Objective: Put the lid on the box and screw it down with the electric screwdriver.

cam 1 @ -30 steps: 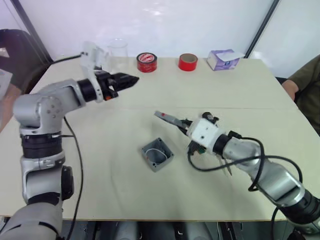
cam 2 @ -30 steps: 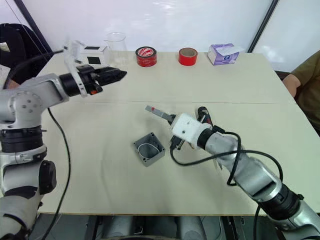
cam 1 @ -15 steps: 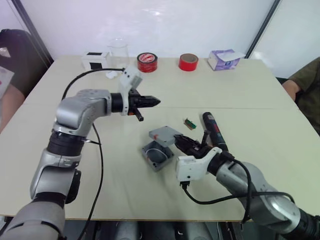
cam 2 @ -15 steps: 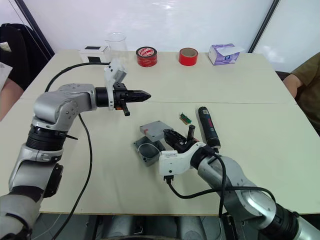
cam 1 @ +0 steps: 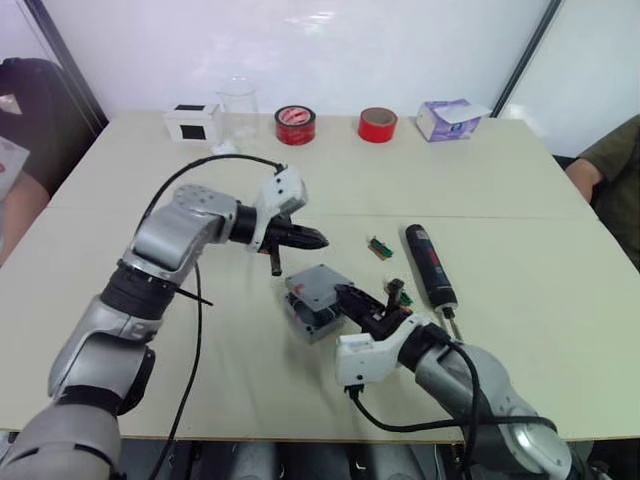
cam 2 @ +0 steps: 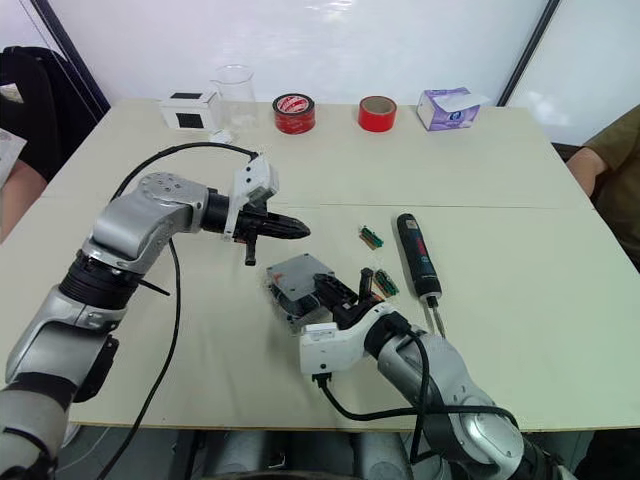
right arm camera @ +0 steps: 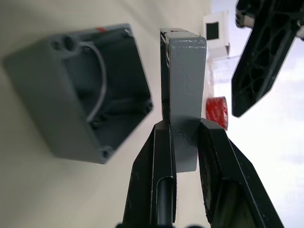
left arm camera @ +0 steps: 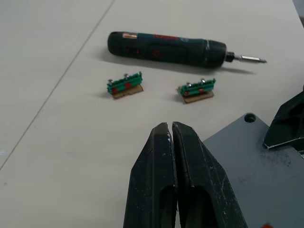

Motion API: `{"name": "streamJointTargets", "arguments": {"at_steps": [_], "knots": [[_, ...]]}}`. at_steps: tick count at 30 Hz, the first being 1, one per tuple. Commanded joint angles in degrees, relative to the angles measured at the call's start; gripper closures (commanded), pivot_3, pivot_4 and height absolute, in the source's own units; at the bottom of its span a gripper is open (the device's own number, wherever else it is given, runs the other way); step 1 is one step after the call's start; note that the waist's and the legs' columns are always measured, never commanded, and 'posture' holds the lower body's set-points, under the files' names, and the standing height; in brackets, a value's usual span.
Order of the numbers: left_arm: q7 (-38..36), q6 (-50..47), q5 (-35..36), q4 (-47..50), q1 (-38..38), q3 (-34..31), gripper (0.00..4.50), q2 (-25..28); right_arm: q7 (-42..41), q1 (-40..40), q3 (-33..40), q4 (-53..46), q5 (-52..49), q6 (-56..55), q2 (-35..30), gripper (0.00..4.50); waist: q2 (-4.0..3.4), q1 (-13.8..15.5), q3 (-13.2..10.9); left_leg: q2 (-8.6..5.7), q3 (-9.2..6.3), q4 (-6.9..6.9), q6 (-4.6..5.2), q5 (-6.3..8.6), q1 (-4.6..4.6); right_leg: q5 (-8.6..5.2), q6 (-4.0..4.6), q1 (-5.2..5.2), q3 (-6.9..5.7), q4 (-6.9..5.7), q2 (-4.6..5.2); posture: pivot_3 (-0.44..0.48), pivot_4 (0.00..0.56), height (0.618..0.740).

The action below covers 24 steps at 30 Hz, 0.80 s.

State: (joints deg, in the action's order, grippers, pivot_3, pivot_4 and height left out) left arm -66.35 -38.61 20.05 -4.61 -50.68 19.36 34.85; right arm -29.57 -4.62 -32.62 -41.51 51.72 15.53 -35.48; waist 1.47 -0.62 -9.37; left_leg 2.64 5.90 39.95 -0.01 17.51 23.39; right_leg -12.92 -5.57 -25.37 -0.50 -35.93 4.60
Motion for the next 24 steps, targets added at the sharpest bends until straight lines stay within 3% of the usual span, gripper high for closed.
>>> {"name": "streamJointTargets", "arguments": {"at_steps": [1,10,24], "knots": [[-2.03,2.35,-2.02,0.09,0.53,0.54,4.42,0.75,-0.73,0.14,2.7,-0.69,1.62,-2.52,1.28,4.38,0.0,0.0,0.0,0.0,0.0,0.0,0.0,0.0,-0.01,0.0,0.0,0.0,0.0,-0.01,0.0,0.0,0.15,0.74],[-6.4,5.54,-6.26,2.11,3.71,3.22,4.42,3.4,-4.09,0.49,3.95,1.7,2.42,-6.18,3.78,4.38,0.0,0.01,0.0,0.0,0.0,0.01,0.0,0.0,-0.01,0.0,0.0,-0.01,0.0,-0.06,0.0,0.0,0.15,0.74],[-7.04,6.32,-8.14,1.91,4.02,2.46,4.42,2.93,-6.44,0.09,6.03,1.44,3.99,-10.34,7.73,4.38,0.0,0.01,0.01,0.0,-0.01,0.03,0.01,0.0,-0.05,0.0,-0.01,0.04,0.0,-0.1,-0.01,0.0,0.15,0.74]]}}
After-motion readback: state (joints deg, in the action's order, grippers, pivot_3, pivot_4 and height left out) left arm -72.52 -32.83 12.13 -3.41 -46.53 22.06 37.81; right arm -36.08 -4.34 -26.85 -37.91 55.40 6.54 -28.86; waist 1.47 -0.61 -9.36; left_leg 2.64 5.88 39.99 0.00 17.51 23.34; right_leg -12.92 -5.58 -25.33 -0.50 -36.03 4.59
